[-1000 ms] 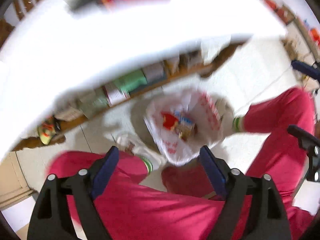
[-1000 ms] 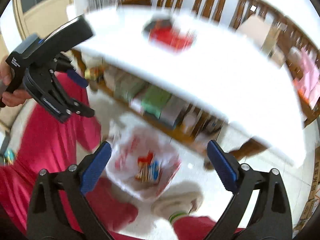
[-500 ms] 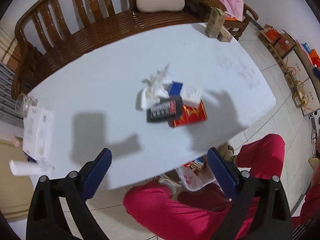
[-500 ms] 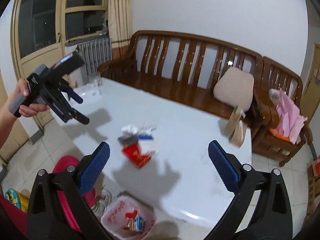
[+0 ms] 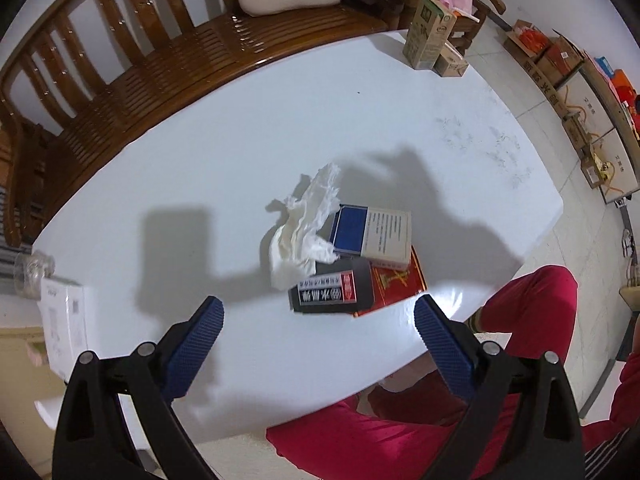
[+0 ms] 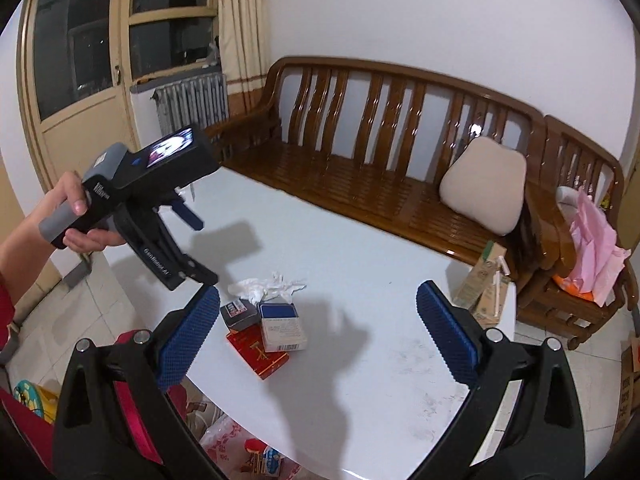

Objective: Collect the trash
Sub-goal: 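Raise both tools back over the table toward the tissue and card box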

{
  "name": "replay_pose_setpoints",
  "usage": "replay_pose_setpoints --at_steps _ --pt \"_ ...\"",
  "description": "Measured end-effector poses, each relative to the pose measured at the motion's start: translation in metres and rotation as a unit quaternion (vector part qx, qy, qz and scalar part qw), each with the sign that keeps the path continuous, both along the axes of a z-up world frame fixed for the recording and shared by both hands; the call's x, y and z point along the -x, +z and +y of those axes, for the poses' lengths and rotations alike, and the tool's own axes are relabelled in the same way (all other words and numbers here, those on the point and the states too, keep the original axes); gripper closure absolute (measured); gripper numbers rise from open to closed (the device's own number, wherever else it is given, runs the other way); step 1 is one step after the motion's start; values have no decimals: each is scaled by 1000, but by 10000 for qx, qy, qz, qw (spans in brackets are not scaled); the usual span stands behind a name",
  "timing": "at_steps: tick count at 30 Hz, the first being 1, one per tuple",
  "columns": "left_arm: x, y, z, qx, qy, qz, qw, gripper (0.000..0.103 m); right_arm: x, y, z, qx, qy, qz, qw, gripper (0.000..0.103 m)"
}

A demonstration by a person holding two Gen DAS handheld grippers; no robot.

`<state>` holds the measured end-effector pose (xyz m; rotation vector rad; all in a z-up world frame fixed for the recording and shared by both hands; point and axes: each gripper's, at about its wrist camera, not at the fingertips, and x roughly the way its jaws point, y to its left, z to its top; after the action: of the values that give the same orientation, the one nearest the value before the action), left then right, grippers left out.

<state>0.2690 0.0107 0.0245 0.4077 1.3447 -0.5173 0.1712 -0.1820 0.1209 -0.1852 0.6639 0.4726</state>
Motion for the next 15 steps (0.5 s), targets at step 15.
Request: replay_pose_setpoints --at_steps 15 --pt "-53 -78 -9 -141 20 545 9984 9 -52 -99 47 457 728 1009 9912 7"
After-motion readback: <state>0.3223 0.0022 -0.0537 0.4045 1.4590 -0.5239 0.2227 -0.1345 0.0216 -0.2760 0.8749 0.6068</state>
